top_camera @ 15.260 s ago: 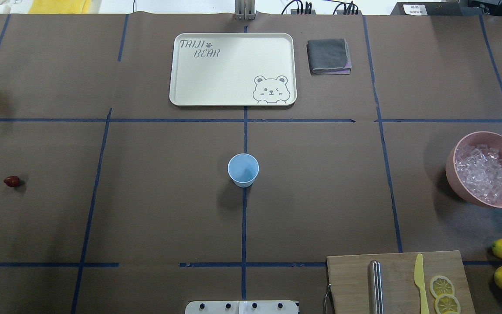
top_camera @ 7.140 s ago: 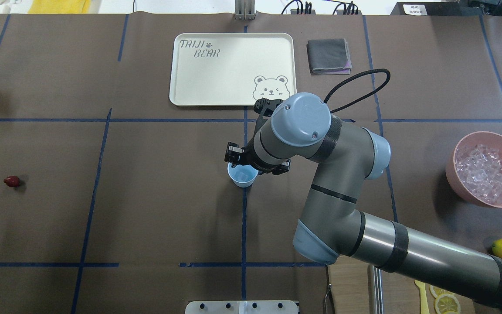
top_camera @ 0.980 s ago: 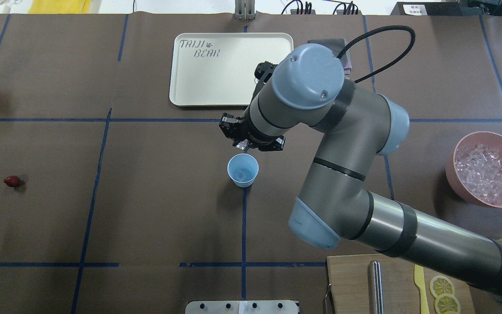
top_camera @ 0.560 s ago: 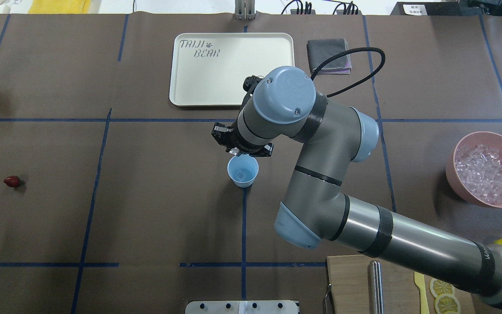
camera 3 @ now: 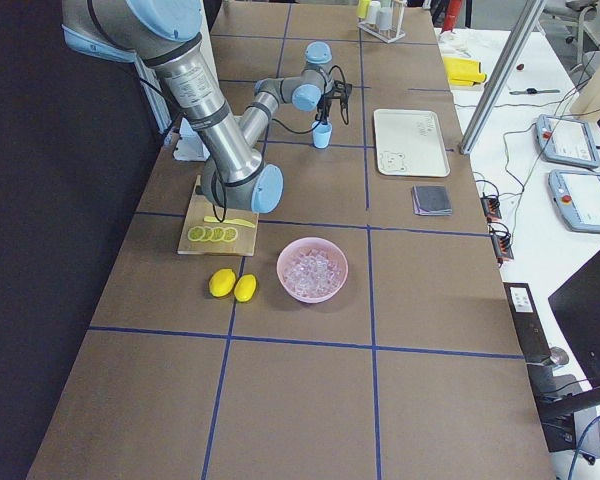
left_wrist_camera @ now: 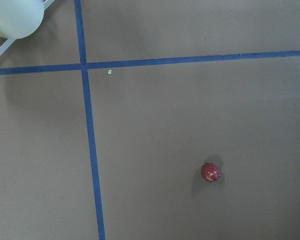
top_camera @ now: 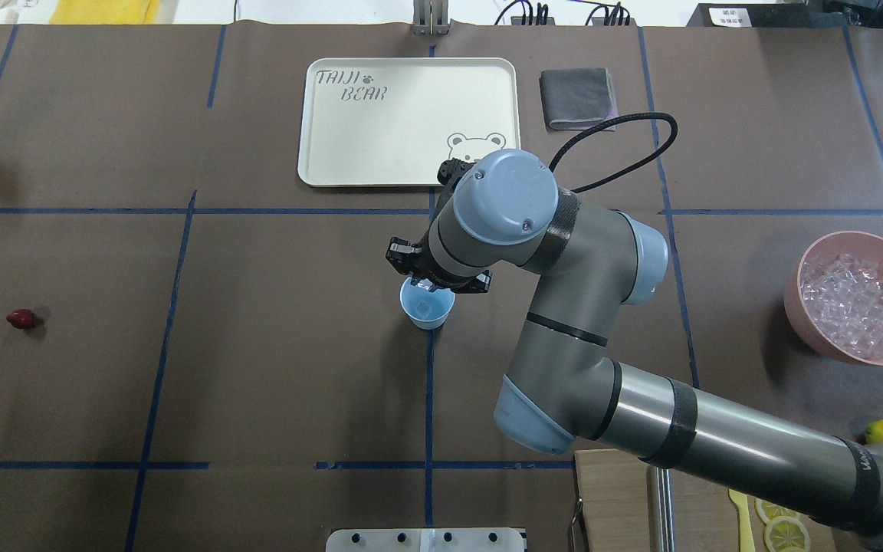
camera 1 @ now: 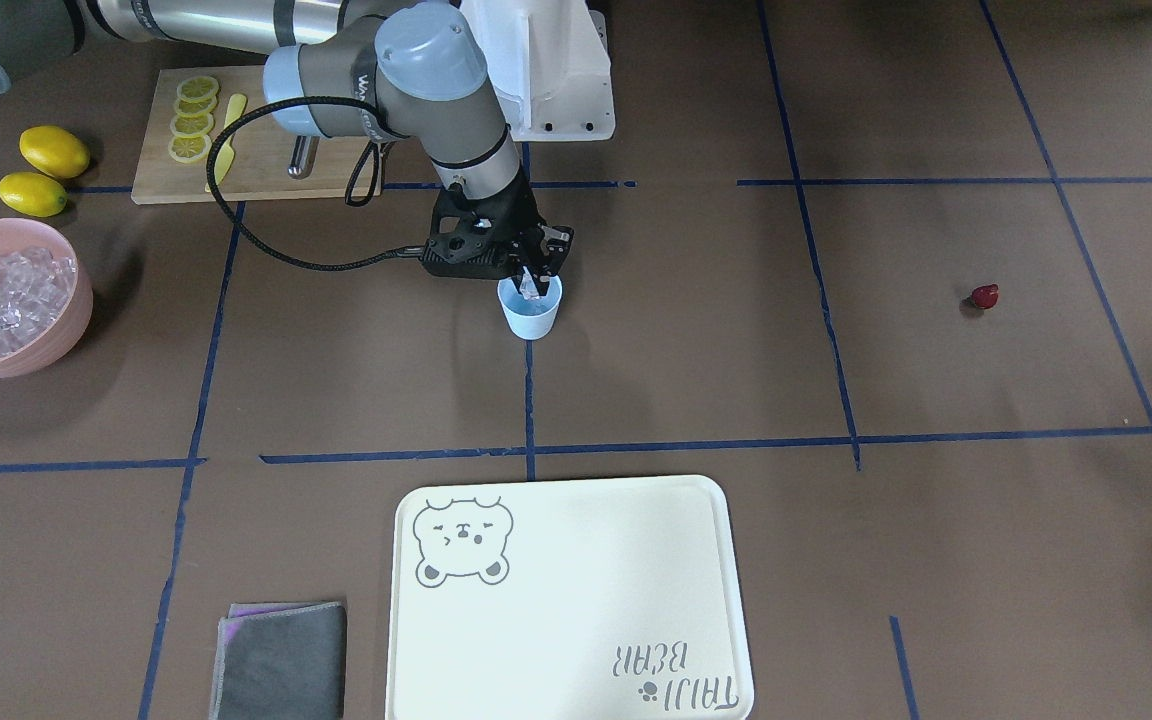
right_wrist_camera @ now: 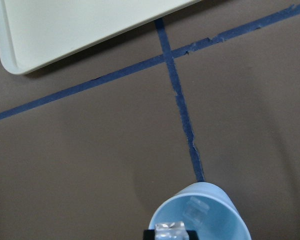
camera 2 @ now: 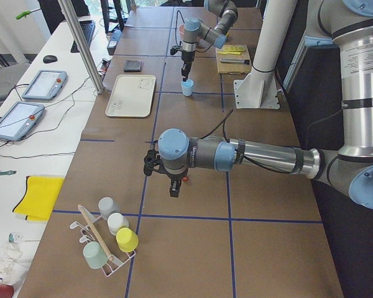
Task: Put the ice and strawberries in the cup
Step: 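Carry the second ice cube with the right gripper over the cup, then open the right gripper to release the ice cube into the cup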
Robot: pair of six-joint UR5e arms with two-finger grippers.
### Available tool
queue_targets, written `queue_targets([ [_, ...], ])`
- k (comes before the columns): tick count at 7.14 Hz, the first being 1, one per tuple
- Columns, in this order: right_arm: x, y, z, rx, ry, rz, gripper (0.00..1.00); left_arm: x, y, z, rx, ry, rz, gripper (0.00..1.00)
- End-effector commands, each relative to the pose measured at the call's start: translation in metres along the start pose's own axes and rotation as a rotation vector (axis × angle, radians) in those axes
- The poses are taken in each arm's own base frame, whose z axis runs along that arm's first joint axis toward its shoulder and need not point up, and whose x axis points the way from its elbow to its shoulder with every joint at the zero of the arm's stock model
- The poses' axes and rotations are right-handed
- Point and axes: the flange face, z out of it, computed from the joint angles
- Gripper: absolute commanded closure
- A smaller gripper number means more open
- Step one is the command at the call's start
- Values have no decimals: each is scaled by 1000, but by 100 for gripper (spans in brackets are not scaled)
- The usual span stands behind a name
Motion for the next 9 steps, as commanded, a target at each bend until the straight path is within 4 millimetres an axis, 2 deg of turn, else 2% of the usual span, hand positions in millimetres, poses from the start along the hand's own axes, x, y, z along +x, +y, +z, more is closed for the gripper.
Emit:
queue_targets([
  [1,4,0,2,-1,7,2,25,0,0,0,0,0,0,0],
  [2,2,1,-1,-1,1,0,24,0,0,0,-1,0,-1,0],
  [3,11,-4,-35,7,-44,-2,25,0,0,0,-1,0,-1,0],
  [4,63,-19,-87,26,-70,11,25,0,0,0,-1,0,-1,0],
  [5,121,-55,-136,19,-69,30,28,-1,0,1,-2,0,-1,0],
  [6,183,-106,-176,1,-54,-8,28,-1,0,1,-2,0,-1,0],
  [7,261,-131,-194,1,-5,-81,28,-1,0,1,-2,0,-1,0],
  [8,342,-143,-201,10,78,-225,27,0,0,0,-1,0,-1,0],
  [9,399,-154,-205,2,145,-352,27,0,0,0,0,0,2,0],
])
